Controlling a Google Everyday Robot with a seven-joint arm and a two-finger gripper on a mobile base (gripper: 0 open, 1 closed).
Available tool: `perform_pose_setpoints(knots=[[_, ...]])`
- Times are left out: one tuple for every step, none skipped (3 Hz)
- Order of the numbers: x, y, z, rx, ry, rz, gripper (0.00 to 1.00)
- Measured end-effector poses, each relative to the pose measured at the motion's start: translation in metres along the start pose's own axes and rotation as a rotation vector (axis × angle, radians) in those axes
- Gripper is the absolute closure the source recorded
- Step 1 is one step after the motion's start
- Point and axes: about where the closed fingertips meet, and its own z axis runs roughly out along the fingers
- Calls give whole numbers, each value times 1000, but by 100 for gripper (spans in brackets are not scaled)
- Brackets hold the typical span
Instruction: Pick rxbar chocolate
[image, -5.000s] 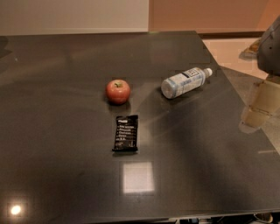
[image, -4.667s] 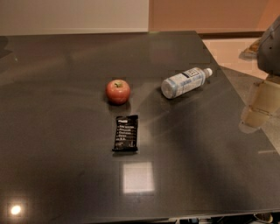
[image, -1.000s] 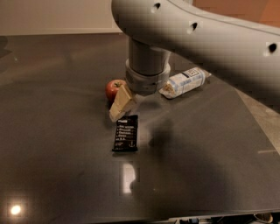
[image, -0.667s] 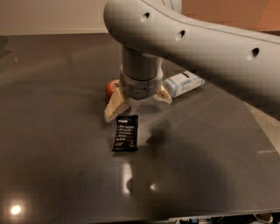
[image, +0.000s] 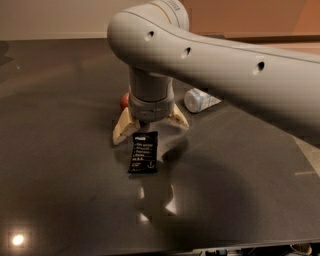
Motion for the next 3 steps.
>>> perform_pose_setpoints(knots=[[1, 3, 6, 6, 24, 34, 0], [4, 6, 4, 8, 37, 66, 0], [11, 8, 7, 4, 54, 97, 0]])
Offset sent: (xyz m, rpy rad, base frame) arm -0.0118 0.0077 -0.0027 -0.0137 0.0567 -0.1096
